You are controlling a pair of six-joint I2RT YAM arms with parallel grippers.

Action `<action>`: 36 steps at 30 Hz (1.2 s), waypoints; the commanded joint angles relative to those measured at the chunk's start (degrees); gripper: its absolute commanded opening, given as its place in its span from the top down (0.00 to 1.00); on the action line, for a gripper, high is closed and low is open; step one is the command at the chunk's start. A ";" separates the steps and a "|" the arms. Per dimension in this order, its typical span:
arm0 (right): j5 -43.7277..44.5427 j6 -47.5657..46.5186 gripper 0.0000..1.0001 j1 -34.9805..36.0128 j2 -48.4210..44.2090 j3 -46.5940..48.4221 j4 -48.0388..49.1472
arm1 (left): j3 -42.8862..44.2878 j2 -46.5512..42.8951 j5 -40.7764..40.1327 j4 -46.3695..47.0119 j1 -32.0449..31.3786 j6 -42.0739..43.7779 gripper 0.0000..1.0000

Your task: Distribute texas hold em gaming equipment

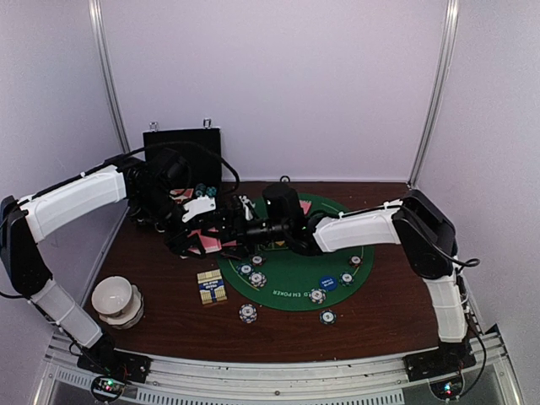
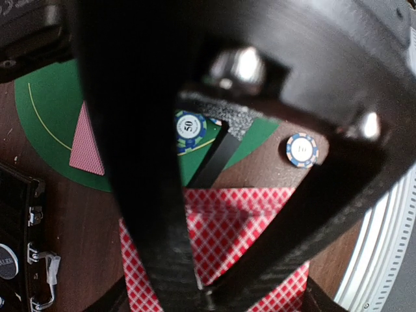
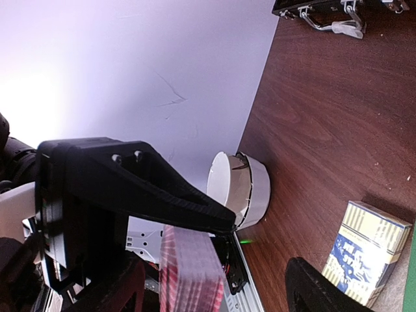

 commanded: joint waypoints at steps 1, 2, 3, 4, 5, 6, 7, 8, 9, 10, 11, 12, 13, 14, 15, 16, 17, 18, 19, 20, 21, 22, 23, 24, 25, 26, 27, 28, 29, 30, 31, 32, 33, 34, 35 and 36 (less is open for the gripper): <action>-1.73 1.52 0.23 0.34 2.42 2.18 1.99 | 2.10 -0.51 1.30 1.32 0.10 -0.32 1.00; -2.08 1.86 0.23 0.34 2.92 2.47 1.93 | 2.14 -0.50 1.29 1.27 0.10 -0.31 1.00; -2.47 2.17 0.23 0.34 3.37 2.78 1.97 | 2.14 -0.57 1.34 1.31 0.10 -0.28 1.00; -2.82 2.43 0.24 0.29 3.84 2.92 1.91 | 2.14 -0.47 1.35 1.31 0.10 -0.23 1.00; -3.14 2.62 0.24 0.21 4.23 3.12 1.70 | 2.17 -0.48 1.35 1.24 0.10 -0.22 1.00; -3.29 2.76 0.25 0.12 4.44 3.06 1.64 | 2.22 -0.45 1.32 1.23 0.10 -0.24 1.00; -3.25 2.88 0.26 -0.04 4.46 2.87 1.76 | 2.29 -0.56 1.30 1.23 0.15 -0.27 1.00; -3.11 3.03 0.27 -0.22 4.31 2.45 1.92 | 2.25 -0.55 1.34 1.23 0.11 -0.23 1.00; -2.92 3.13 0.28 -0.49 4.07 1.85 2.17 | 2.23 -0.53 1.24 1.17 0.10 -0.22 1.00; -2.70 3.16 0.29 -0.80 3.66 1.10 2.71 | 2.18 -0.63 1.19 1.15 0.10 -0.22 1.00; -2.51 3.28 0.31 -1.15 3.02 0.34 3.01 | 2.15 -0.66 1.14 1.07 0.10 -0.21 1.00; -2.37 3.20 0.32 -1.50 2.56 -0.68 3.31 | 2.06 -0.81 1.00 0.98 0.10 -0.08 1.00; -2.36 3.14 0.34 -1.86 2.00 -1.33 3.40 | 1.98 -0.84 1.00 1.05 0.10 -0.05 1.00; -2.42 3.05 0.35 -2.13 1.46 -1.97 3.52 | 1.97 -0.87 0.97 1.06 0.13 0.00 1.00; -2.44 2.89 0.36 -2.45 0.99 -2.55 3.45 | 1.97 -0.89 0.99 1.06 0.11 -0.02 1.00; -2.52 2.71 0.37 -2.66 0.51 -3.00 3.39 | 1.96 -0.93 1.06 1.04 0.10 -0.01 1.00; -2.61 2.48 0.38 -2.85 0.01 -3.44 3.32 | 1.96 -0.89 1.07 1.05 0.10 0.00 1.00; -2.69 2.21 0.38 -3.03 -0.43 -3.82 3.08 | 1.92 -0.95 1.06 1.06 0.10 -0.03 1.00; -2.75 1.97 0.39 -3.13 -0.95 -4.19 2.79 | 1.90 -0.96 1.02 1.04 0.10 -0.03 1.00; -2.75 1.68 0.39 -3.22 -1.39 -4.37 2.45 | 1.88 -0.89 1.04 1.05 0.10 -0.03 1.00; -2.79 1.46 0.40 -3.26 -1.74 -4.59 2.29 | 1.88 -0.95 1.03 1.01 0.10 0.03 1.00; -2.91 1.36 0.41 -3.27 -2.03 -4.70 2.29 | 1.88 -0.84 0.97 1.05 0.10 0.04 1.00; -2.98 1.40 0.41 -3.27 -2.19 -4.75 2.26 | 1.80 -0.87 0.99 1.05 0.13 0.04 1.00; -3.12 1.53 0.41 -3.27 -2.55 -4.90 2.44 | 1.72 -0.87 0.95 1.06 0.11 0.04 1.00; -3.26 1.82 0.42 -3.27 -2.86 -5.08 2.81 | 1.66 -0.80 0.91 1.06 0.10 0.04 1.00; -3.39 1.98 0.44 -3.27 -3.37 -5.38 3.02 | 1.62 -0.86 0.82 1.04 0.10 -0.02 1.00; -3.45 2.09 0.45 -3.27 -3.84 -5.48 3.12 | 1.54 -0.83 0.79 1.01 0.10 0.03 1.00; -3.53 2.12 0.47 -3.33 -4.36 -5.54 3.10 | 1.46 -0.92 0.74 1.08 0.10 0.02 1.00; -3.58 2.13 0.49 -3.35 -4.88 -5.64 2.99 | 1.44 -0.89 0.64 1.06 0.10 0.08 1.00; -3.55 2.13 0.51 -3.36 -5.45 -5.83 2.93 | 1.37 -0.92 0.52 1.01 0.10 0.12 1.00; -3.58 2.12 0.54 -3.36 -5.98 -5.96 2.69 | 1.35 -0.90 0.50 1.04 0.10 0.13 1.00; -3.63 2.12 0.56 -3.36 -6.41 -5.97 2.51 | 1.43 -0.90 0.48 1.06 0.10 0.13 1.00; -3.71 2.05 0.57 -3.36 -6.83 -6.02 2.27 | 1.44 -0.94 0.50 1.06 0.10 0.13 1.00; -3.80 2.04 0.59 -3.36 -7.21 -6.03 2.06 | 1.48 -0.93 0.46 1.06 0.10 0.13 1.00; -3.93 2.10 0.62 -3.43 -7.45 -6.06 1.92 | 1.52 -0.96 0.49 1.06 0.10 0.12 1.00; -3.92 2.37 0.64 -3.39 -7.59 -6.11 1.98 | 1.52 -0.89 0.55 1.06 0.10 0.08 1.00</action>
